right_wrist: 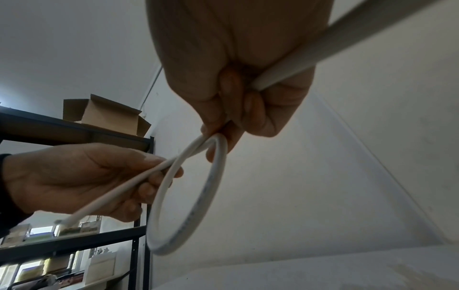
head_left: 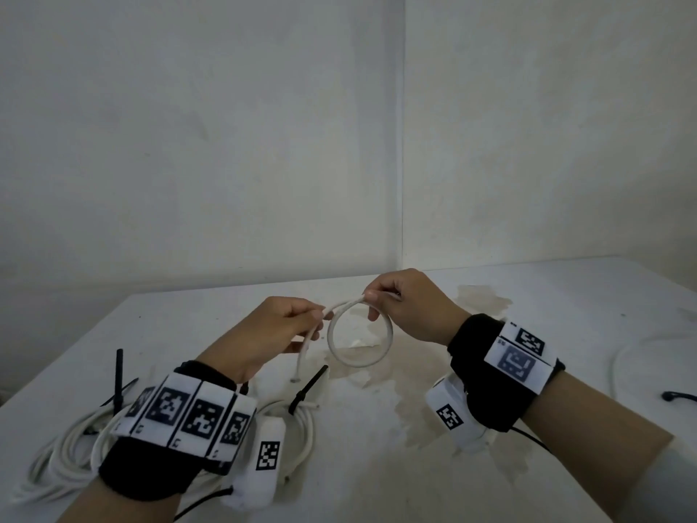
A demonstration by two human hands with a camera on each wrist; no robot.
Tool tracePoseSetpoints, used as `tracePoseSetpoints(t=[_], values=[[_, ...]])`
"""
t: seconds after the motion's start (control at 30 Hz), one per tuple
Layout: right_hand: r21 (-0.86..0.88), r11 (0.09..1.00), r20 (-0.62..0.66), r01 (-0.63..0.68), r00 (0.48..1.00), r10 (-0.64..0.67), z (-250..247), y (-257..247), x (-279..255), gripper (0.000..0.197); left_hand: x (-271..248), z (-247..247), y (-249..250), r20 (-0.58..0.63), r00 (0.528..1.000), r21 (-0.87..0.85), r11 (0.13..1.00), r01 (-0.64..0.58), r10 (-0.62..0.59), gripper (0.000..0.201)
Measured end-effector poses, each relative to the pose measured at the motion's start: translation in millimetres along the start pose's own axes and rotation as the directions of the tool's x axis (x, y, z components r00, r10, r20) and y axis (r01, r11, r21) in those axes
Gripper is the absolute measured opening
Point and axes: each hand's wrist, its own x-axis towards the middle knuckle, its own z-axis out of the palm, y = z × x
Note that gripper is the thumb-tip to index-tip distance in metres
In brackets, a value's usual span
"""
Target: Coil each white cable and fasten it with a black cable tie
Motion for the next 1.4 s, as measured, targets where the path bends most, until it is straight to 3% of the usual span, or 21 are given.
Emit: tracePoseSetpoints(t=[0.13,0.23,0.47,0.53,0.63,0.7,0.87,1.0,1.1,1.2,1.4], values=[[0.043,0.999,-0.098,-0.002,0.995,0.006,-1,-1,-1,0.035,-1,3,-2,-0.062,0.998,-0.141,0.99,-0.006,-0.003,0.01],[0.073,0.997,-0.087,0.006,0.996,0.0,-1,-4,-3,0.03,-1,10,-2,-0.112,0.994,-0.185,0.982,-0.034,0.014,0.014],[0.045,0.999,-0.053,-0.006,0.999,0.008,-1,-1,-5,0.026,1,18,1,-0.198,0.97,0.001,0.99,-0.143,0.14,0.017],[0.017,1.0,-0.069,-0.015,0.997,0.016,-2,-1,-5,0.028,0,20,3,-0.177,0.98,-0.082,0.991,-0.106,0.09,0.018],[-0.005,1.0,-0.116,0.0,0.993,-0.001,-4,0,-4,0.029,-4,14,7,-0.01,1.0,-0.35,0.936,0.023,-0.029,0.023],[-0.013,1.0,-0.132,0.019,0.991,-0.02,-4,0,-4,0.03,-7,10,7,0.072,0.997,-0.394,0.917,0.059,-0.033,0.021],[-0.002,0.999,-0.19,0.048,0.981,-0.048,-1,-3,-5,0.031,-5,18,2,0.006,1.0,-0.284,0.959,-0.016,0.019,0.007],[0.013,0.998,-0.199,0.056,0.979,-0.052,0,-3,-6,0.028,-3,28,2,0.031,0.999,-0.409,0.912,-0.005,0.019,0.01],[0.019,0.999,-0.189,0.043,0.981,-0.039,0,-2,-8,0.027,-2,32,4,0.006,0.998,-0.287,0.956,-0.057,0.062,0.001],[0.038,0.999,-0.171,0.031,0.985,-0.024,-1,-2,-10,0.028,1,35,-1,-0.113,0.982,-0.084,0.984,-0.158,0.149,0.011],[0.057,0.998,-0.12,0.006,0.993,0.001,1,-3,-9,0.021,7,35,-10,-0.35,0.891,0.166,0.955,-0.245,0.289,0.014]])
